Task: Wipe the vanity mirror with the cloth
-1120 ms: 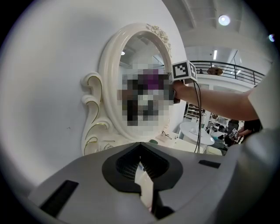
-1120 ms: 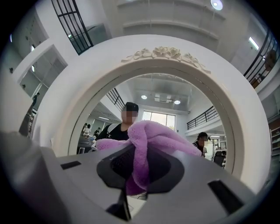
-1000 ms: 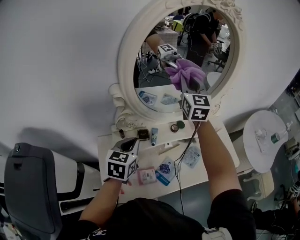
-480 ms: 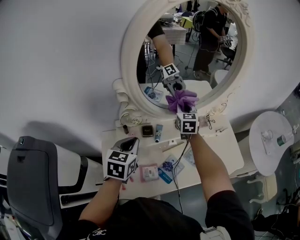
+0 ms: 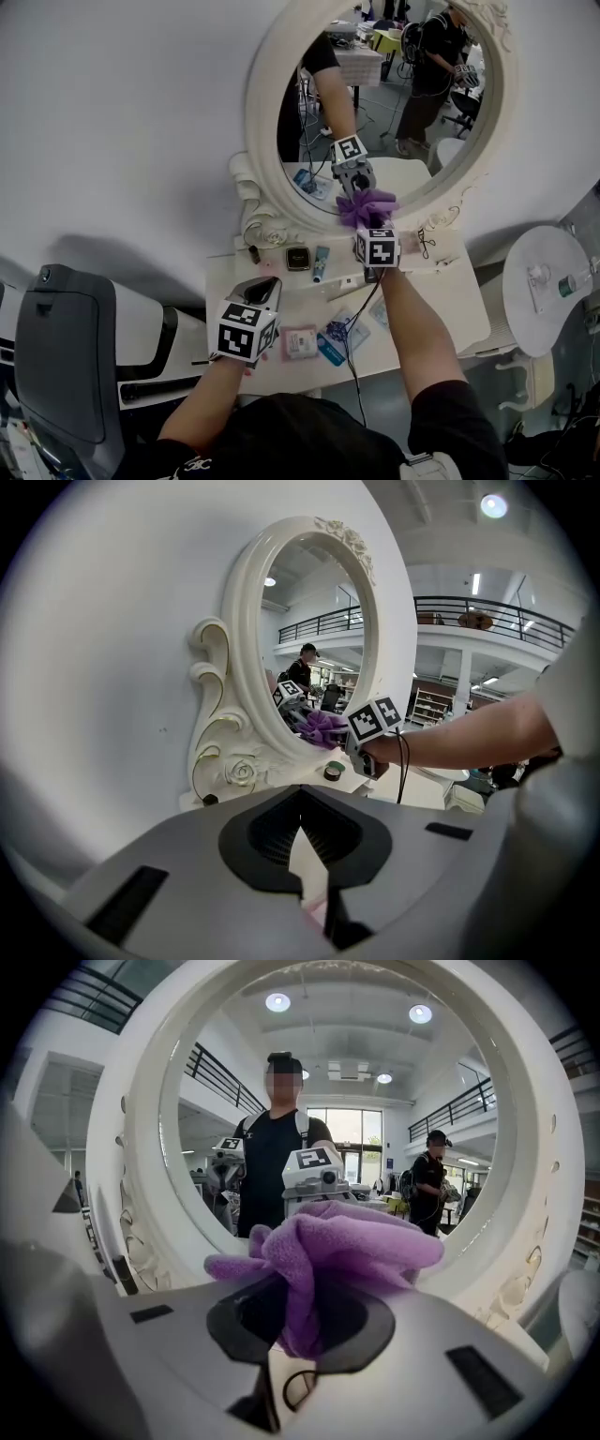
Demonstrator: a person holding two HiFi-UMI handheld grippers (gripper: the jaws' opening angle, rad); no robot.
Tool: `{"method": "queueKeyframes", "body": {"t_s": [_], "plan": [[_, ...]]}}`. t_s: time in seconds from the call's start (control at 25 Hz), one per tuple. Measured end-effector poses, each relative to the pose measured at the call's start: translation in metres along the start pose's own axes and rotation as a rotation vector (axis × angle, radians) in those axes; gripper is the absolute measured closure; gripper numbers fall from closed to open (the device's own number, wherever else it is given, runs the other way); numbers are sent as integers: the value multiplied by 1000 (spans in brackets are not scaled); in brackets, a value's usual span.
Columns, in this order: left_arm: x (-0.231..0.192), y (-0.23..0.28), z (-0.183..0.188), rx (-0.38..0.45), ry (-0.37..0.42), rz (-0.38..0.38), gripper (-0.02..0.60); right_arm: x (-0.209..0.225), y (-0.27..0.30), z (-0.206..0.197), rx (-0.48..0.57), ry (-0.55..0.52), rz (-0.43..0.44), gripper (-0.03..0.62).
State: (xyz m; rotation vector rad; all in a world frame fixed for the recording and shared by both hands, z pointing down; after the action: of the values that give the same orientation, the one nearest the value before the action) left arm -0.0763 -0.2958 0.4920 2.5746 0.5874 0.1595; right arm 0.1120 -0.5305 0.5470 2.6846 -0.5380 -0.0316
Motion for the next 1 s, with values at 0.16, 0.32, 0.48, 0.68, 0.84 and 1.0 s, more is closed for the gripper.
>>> {"method": "queueKeyframes", "body": {"t_s": [0.16, 0.32, 0.48, 0.68, 0.84, 1.0], "plan": [[5, -3, 7, 17, 9, -7, 575, -1, -7, 3, -49, -71, 20, 531], [8, -4, 13, 40, 10, -18, 575, -13, -38, 44, 54, -197, 32, 533], [16, 0, 26, 74, 19, -41, 575, -12, -86, 129, 243, -159, 50, 533], [23, 5, 26, 86, 12, -64, 575, -2, -166, 260, 479, -210, 21, 533], [23, 7, 27, 94, 10, -65, 575, 16, -213, 348, 583, -294, -66, 533], [19, 7, 29, 99, 7, -59, 575, 38, -242, 414, 646, -340, -173, 533]]}}
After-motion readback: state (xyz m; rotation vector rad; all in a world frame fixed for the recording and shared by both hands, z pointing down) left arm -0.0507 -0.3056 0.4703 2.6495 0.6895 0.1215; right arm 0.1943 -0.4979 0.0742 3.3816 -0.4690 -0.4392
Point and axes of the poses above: the fingertips, and each gripper's own axes: y forward along the fingers, x to its right, z out of its top, the point moved 1 cm from there along -y, backward along the fingers, and after that the axes turned 6 degrees about y, right-handed, at the moved point
